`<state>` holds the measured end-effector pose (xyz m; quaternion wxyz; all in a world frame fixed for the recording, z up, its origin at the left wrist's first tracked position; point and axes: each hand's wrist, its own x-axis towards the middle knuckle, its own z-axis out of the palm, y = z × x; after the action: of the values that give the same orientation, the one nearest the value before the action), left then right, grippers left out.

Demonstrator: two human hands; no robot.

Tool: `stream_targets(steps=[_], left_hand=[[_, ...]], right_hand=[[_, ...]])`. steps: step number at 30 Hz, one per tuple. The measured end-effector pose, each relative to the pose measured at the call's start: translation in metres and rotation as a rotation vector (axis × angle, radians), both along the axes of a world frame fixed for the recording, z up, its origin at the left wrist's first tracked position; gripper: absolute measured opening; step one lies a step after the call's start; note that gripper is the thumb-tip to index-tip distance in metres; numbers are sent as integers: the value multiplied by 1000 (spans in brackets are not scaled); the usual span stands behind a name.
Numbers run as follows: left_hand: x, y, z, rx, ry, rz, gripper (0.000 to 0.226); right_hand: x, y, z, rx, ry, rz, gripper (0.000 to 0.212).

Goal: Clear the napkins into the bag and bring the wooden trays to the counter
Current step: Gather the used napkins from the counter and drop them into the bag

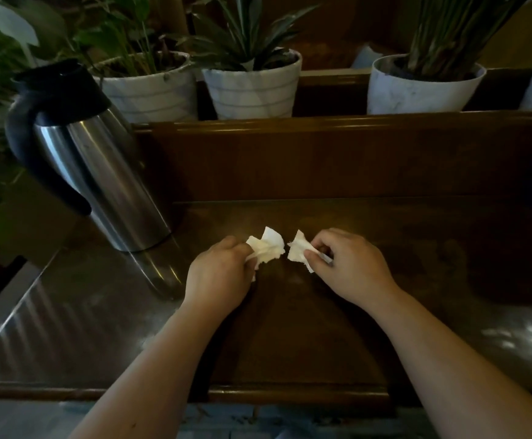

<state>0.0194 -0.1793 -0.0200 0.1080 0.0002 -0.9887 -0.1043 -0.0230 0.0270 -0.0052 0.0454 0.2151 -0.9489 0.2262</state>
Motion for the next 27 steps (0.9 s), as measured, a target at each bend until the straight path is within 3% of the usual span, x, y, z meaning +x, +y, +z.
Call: stream_targets(steps=[6,14,27], left_hand=[[-3,9,7,53,95,-144,23],[2,52,7,170,112,-510,17],[70,259,9,129,111,-922,18]], right_hand=[[23,9,-3,-15,-3,-134,17],[82,67,-10,-71,0,-410,11],[215,233,-11,-261,76,-743,12]])
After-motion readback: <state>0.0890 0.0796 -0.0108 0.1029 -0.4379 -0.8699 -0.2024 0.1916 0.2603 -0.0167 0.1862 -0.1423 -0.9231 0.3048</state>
